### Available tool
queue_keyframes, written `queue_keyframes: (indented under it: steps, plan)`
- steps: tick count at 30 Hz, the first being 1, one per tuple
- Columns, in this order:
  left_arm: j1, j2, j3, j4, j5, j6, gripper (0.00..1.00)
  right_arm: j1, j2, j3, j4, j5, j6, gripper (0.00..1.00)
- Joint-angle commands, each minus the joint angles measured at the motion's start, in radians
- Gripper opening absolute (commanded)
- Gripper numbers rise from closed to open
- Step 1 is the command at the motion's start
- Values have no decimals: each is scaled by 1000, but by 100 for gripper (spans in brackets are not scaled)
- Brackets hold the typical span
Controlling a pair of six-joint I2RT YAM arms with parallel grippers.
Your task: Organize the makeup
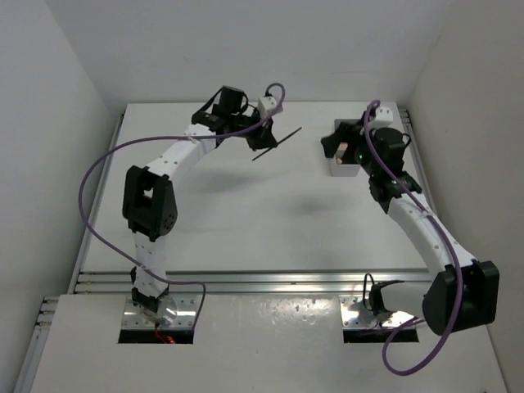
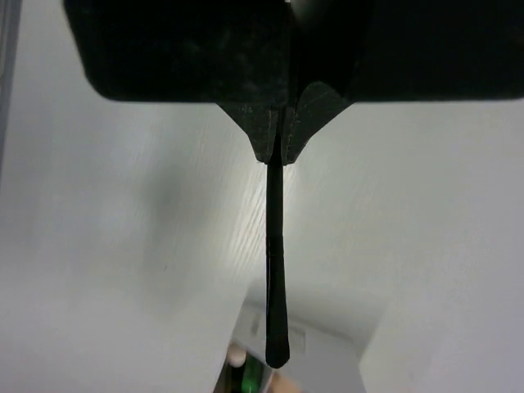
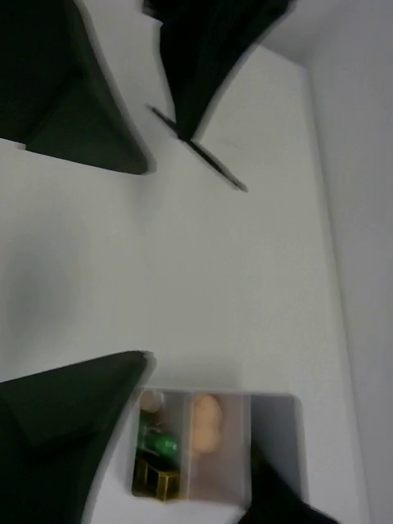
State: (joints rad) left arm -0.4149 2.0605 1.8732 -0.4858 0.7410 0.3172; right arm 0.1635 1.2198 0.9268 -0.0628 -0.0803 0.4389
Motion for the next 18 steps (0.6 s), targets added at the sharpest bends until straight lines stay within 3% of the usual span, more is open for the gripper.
queue_keyframes:
  steps: [1,6,18]
  plan:
    - [-22,-103,-86,206,20,-253,0,107,-2,31,170,23,209,86]
    - [-68,-152,-176,230,-2,-355,0,191,58,24,322,100,261,81]
    - [-88,-189,-187,283,-15,-418,0,211,107,4,287,202,333,71]
